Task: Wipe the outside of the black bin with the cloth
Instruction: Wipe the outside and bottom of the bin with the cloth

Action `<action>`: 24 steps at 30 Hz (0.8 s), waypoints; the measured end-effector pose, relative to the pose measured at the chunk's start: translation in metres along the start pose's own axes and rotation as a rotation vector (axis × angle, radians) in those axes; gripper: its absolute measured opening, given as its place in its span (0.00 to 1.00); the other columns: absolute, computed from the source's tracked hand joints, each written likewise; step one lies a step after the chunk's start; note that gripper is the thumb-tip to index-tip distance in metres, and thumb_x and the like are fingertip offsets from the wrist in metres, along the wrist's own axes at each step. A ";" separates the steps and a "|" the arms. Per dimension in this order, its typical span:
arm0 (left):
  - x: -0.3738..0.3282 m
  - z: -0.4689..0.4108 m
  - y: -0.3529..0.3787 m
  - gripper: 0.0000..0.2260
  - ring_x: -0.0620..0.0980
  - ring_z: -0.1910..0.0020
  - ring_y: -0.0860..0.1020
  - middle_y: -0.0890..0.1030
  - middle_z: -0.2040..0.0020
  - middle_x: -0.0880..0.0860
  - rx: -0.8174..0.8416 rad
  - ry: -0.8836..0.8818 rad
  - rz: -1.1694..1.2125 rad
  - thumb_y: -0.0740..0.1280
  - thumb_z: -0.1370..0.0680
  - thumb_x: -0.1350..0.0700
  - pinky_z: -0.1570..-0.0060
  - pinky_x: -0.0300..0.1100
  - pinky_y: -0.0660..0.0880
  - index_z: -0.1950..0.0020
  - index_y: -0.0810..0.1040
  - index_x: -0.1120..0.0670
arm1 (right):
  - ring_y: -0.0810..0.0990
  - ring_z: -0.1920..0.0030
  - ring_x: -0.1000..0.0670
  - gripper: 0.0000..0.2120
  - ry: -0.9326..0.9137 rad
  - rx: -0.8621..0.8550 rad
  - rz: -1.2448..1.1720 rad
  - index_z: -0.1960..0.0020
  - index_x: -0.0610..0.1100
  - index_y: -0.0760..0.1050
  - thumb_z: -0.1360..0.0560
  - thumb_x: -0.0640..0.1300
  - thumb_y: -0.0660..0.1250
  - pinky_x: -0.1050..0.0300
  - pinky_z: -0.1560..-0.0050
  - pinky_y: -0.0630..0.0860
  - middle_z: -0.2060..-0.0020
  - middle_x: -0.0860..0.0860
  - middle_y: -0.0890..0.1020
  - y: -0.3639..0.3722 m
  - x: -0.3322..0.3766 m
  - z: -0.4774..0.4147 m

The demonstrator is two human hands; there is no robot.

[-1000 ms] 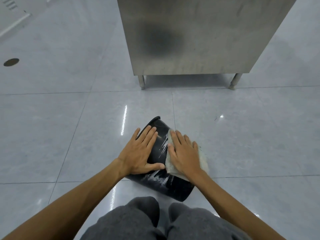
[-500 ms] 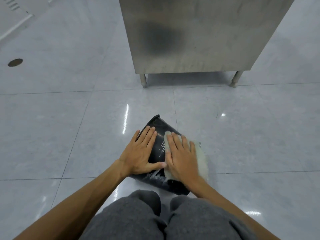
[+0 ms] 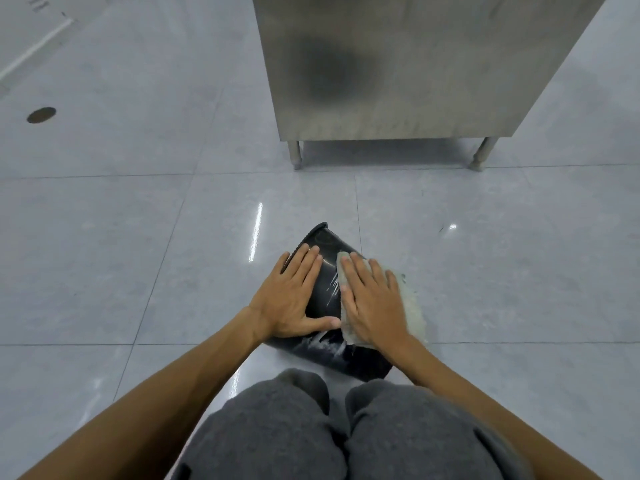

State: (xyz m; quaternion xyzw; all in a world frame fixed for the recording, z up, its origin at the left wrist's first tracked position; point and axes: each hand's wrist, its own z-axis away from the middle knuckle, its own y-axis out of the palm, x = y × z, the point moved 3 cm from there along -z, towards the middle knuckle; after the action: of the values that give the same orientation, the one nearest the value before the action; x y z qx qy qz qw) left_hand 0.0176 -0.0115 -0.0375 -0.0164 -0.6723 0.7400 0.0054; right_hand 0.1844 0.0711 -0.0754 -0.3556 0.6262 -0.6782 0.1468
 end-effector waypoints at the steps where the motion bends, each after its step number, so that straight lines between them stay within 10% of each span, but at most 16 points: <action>1: 0.001 0.001 0.001 0.55 0.55 0.19 0.43 0.47 0.18 0.59 0.000 0.001 0.005 0.46 0.29 0.19 0.22 0.58 0.49 0.18 0.48 0.61 | 0.63 0.21 0.41 0.28 0.001 0.016 -0.001 0.16 0.52 0.52 0.15 0.57 0.42 0.36 0.25 0.64 0.18 0.50 0.61 -0.001 0.003 -0.013; 7: 0.006 -0.002 0.001 0.54 0.54 0.19 0.42 0.46 0.18 0.58 0.006 0.022 0.011 0.46 0.28 0.20 0.22 0.57 0.49 0.18 0.47 0.61 | 0.54 0.17 0.41 0.29 -0.174 -0.006 0.108 0.15 0.51 0.52 0.15 0.55 0.50 0.36 0.21 0.54 0.16 0.51 0.54 0.005 -0.006 0.042; 24: 0.001 -0.002 0.000 0.57 0.55 0.19 0.43 0.47 0.18 0.59 0.008 -0.020 -0.024 0.44 0.30 0.18 0.22 0.58 0.49 0.19 0.49 0.62 | 0.63 0.21 0.40 0.30 -0.107 0.033 0.066 0.16 0.50 0.57 0.17 0.55 0.48 0.33 0.27 0.65 0.18 0.49 0.62 0.000 -0.002 0.009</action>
State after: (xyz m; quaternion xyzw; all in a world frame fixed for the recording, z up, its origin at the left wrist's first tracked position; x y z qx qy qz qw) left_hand 0.0167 -0.0097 -0.0376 -0.0009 -0.6697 0.7426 0.0078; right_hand 0.1916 0.0653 -0.0767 -0.3682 0.6176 -0.6631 0.2079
